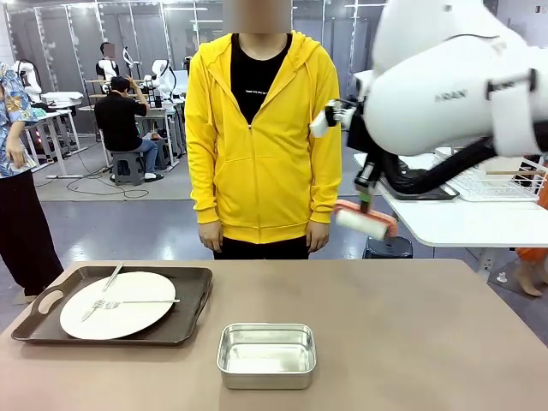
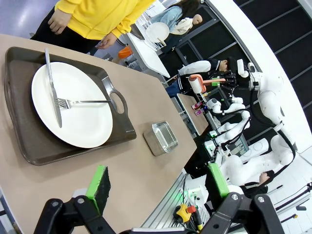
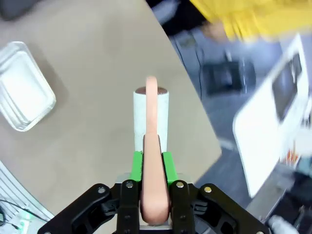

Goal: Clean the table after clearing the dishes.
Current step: Place the Lint Roller back on top of the Airtight Container.

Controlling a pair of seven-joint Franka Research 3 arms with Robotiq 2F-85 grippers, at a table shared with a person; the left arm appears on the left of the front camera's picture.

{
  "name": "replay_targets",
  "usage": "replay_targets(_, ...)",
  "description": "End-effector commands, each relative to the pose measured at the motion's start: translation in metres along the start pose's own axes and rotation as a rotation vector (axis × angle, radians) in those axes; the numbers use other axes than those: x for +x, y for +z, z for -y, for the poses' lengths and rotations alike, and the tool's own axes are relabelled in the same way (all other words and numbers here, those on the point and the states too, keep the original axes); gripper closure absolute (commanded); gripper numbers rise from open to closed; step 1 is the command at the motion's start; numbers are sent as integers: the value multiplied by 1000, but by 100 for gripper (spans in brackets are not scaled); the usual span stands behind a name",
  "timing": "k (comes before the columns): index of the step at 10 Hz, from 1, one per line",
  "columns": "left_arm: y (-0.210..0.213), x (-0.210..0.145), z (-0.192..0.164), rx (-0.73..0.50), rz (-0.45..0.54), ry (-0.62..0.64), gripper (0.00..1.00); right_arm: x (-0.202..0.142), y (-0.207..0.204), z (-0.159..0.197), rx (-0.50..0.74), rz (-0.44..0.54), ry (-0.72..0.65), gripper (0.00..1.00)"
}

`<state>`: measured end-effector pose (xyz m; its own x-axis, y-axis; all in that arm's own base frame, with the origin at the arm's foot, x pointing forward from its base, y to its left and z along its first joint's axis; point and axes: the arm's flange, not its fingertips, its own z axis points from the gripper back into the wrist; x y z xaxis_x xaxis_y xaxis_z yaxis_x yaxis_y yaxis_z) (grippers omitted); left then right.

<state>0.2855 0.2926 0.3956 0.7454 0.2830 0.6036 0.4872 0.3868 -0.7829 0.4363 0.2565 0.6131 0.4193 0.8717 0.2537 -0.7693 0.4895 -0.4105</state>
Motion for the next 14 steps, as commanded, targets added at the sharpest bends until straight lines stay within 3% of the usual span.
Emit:
replay_targets(1, 3, -1, 2, -5, 6, -10, 0, 51, -18, -14, 137, 20, 217, 79)
replay_targets(3, 3, -1, 2, -5, 6, -10, 0, 86, -35, -74, 288, -30, 413, 79)
replay_targets(5, 3, -1, 2, -5, 6, -10, 0, 84, -51, -110, 354, -102, 473, 79)
replay_targets(6, 3, -1, 2, -5, 6, -10, 0, 82, -57, -121, 377, -113, 437, 79)
replay_targets(7, 3, -1, 2, -5, 6, -10, 0, 78, -53, -122, 386, -111, 397, 79)
replay_targets(8, 3, -1, 2, -5, 6, -10, 0, 75, -40, -115, 386, -97, 264, 79)
replay_targets(9, 3, -1, 2, -5, 6, -10, 0, 85, -63, -130, 375, -121, 436, 79)
replay_targets(13, 3, -1, 2, -5, 6, -10, 0, 84, -62, -126, 386, -126, 402, 79)
replay_targets(14, 3, -1, 2, -5, 6, -10, 0, 90, -73, -129, 405, -89, 411, 79)
